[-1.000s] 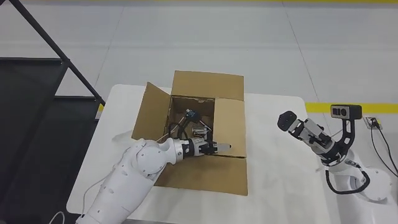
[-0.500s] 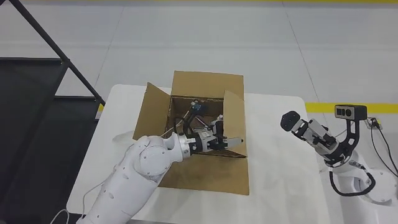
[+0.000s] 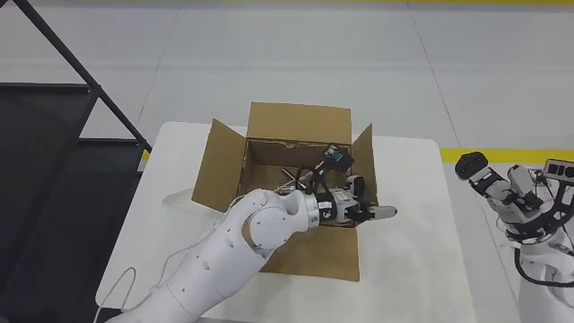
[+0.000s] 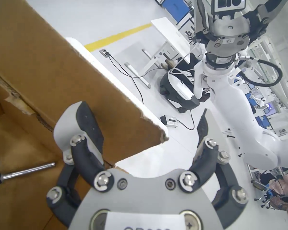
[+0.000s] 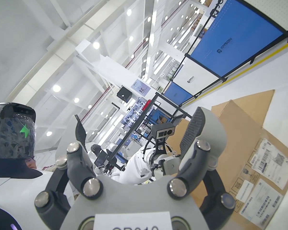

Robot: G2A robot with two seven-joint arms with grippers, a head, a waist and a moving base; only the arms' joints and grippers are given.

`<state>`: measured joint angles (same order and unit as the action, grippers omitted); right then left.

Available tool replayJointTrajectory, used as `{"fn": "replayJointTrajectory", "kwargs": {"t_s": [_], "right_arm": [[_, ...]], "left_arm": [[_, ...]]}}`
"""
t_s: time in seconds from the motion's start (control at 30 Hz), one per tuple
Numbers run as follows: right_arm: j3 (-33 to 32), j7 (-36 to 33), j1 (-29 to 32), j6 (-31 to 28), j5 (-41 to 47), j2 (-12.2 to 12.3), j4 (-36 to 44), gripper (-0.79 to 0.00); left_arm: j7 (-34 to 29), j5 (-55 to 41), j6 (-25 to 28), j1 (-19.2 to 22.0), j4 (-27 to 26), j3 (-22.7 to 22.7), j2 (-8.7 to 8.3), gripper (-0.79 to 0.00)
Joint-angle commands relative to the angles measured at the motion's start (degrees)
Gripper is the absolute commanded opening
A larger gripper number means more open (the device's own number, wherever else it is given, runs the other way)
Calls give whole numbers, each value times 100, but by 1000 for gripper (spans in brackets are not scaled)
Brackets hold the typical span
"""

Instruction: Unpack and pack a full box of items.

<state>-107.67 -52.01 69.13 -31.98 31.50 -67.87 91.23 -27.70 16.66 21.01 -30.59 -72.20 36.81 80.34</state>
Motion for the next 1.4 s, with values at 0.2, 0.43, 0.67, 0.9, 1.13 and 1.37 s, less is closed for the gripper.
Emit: {"fn": "replayJointTrajectory", "kwargs": {"t_s": [0.2,0.43,0.67,0.9,1.13,1.37], "right_arm": [[-132,121,119,-78,12,52,-160,0],[-154,75,118,-114,115,97,-269,0],[-53,47,75,-90,125,130,-313,0],[59,113,-13,-106,110,157,-340,0],[145,939,-132,-67,-428,157,-181,0],[505,1640,-387,214,-1294,148,148,0]], "left_arm": [[-378,-236,14,653,1091,-701,545,0],[-721,-420,31,992,1866,-1062,973,0],[-1113,-426,57,1161,2354,-1146,1194,0],[-1066,-394,220,1159,2383,-941,1213,0],[-857,-481,466,915,1702,-183,914,0],[-786,246,180,-84,-29,1299,255,0]]}}
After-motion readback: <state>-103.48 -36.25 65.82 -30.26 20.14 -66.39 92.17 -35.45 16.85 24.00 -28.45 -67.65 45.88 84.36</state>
